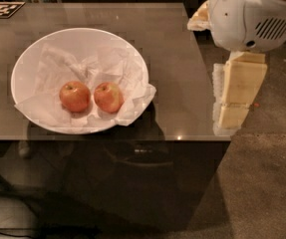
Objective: Pick apple from white bowl
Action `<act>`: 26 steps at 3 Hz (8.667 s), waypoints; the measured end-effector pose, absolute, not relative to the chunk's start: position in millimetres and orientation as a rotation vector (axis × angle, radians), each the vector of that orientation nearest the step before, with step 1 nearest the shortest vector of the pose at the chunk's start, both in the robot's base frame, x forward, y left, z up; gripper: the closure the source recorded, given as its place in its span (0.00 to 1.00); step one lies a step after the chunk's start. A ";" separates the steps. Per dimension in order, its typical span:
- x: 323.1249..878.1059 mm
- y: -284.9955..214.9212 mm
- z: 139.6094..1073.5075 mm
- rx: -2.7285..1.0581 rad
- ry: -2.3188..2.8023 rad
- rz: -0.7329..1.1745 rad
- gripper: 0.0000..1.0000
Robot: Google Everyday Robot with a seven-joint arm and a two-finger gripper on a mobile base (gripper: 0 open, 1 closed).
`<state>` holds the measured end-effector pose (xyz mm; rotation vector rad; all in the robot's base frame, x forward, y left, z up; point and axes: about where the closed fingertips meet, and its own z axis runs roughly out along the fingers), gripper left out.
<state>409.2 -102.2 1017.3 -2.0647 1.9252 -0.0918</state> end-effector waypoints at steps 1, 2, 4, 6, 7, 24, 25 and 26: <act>408.6 -98.1 1025.7 -2.047 1.901 -0.114 0.00; 427.8 -82.2 1023.0 -2.031 1.850 -0.108 0.00; 491.8 -19.1 1012.2 -2.102 1.771 0.081 0.00; 511.7 2.3 984.2 -2.112 1.794 0.147 0.00; 526.3 25.4 951.0 -2.150 1.839 0.250 0.00; 530.6 82.8 909.8 -2.053 2.004 0.237 0.19; 530.8 82.7 909.8 -2.053 2.004 0.237 0.27; 537.6 80.1 908.4 -2.051 1.994 0.224 0.46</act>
Offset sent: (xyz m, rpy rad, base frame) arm 0.0508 0.0320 -0.0180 0.0766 -0.0459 0.0398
